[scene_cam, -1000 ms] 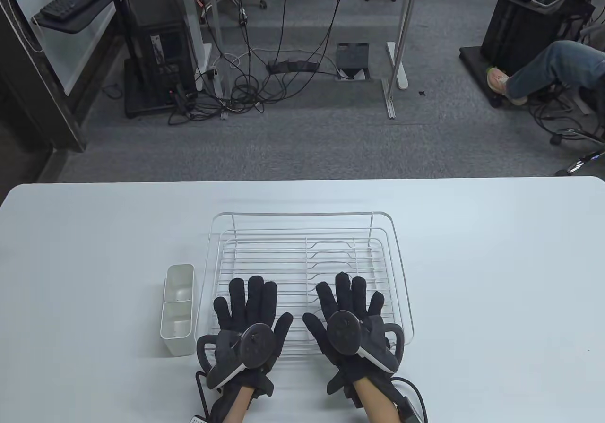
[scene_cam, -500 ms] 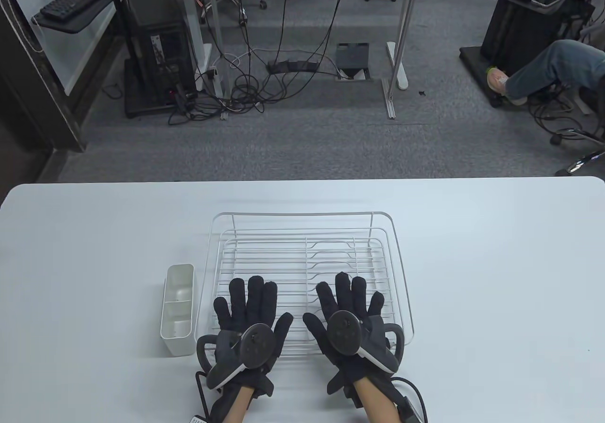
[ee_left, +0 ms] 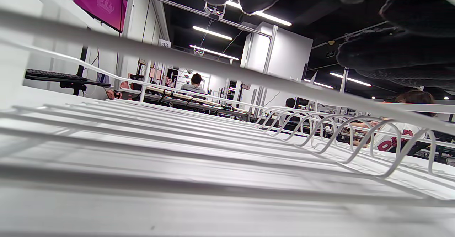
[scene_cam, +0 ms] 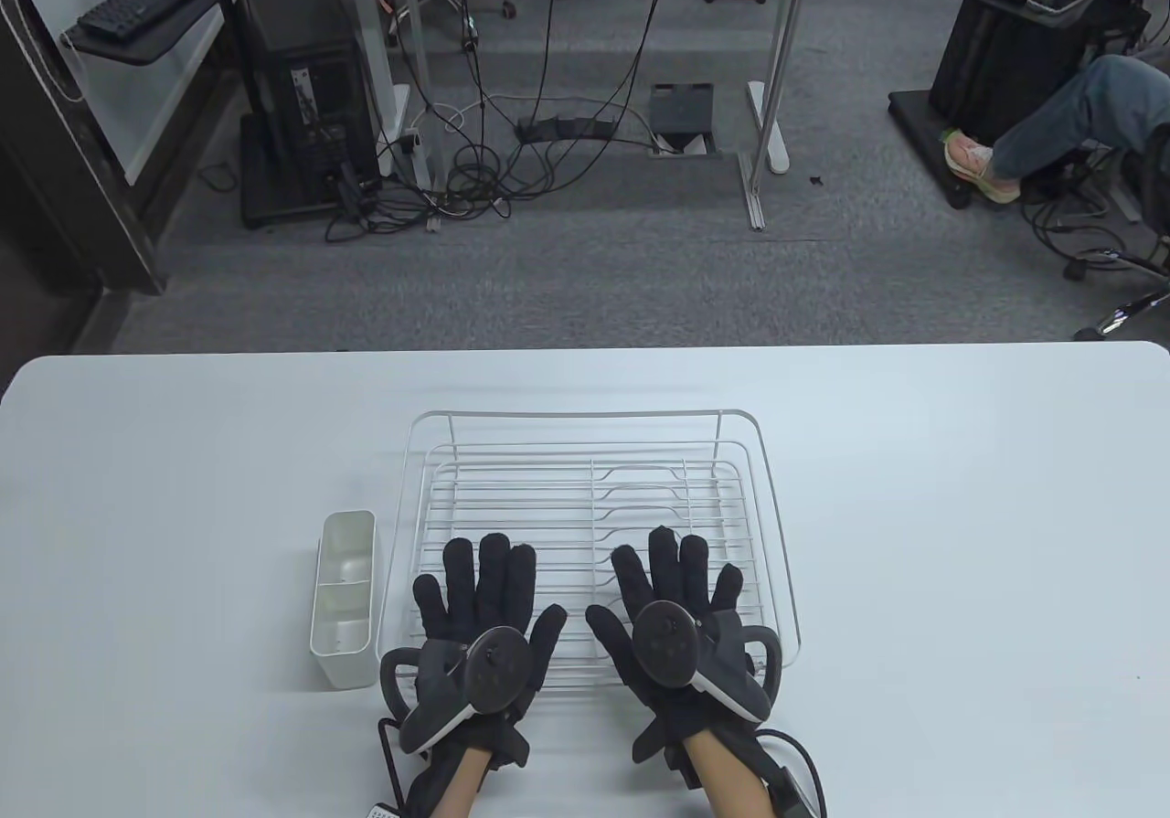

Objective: Hang the cutlery bin on dish rack (Opening facing upward)

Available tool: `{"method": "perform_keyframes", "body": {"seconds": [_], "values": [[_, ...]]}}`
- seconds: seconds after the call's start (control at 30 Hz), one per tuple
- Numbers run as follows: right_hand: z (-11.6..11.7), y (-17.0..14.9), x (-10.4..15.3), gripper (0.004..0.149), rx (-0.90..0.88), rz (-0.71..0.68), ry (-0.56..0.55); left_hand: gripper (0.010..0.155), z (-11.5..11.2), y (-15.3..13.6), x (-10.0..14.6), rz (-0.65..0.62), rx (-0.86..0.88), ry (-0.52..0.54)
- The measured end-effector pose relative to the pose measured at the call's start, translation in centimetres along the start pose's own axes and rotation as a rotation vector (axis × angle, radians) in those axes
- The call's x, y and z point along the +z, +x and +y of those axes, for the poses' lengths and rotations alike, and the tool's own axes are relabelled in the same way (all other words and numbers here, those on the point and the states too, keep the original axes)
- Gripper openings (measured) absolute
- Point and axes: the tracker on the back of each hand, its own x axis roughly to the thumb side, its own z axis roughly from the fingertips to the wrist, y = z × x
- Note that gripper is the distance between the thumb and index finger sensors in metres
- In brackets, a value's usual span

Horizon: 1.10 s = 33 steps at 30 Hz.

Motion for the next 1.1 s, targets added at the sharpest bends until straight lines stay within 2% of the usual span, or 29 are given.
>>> {"method": "perform_keyframes", "body": {"seconds": [0.7,1.0,1.1], "values": [[0.0,0.0,0.0,0.07,0.0,0.001,-0.002,0.071,0.0,0.0,0.0,-0.005,0.002,0.004],[0.0,0.0,0.0,0.07,0.0,0.002,-0.001,0.071,0.5,-0.2,-0.2,-0.002,0.077,-0.018],[0.0,0.0,0.0,0.071,0.0,0.003,-0.001,0.073,1.3,-0.1,0.1,-0.016,-0.013,0.009]]}}
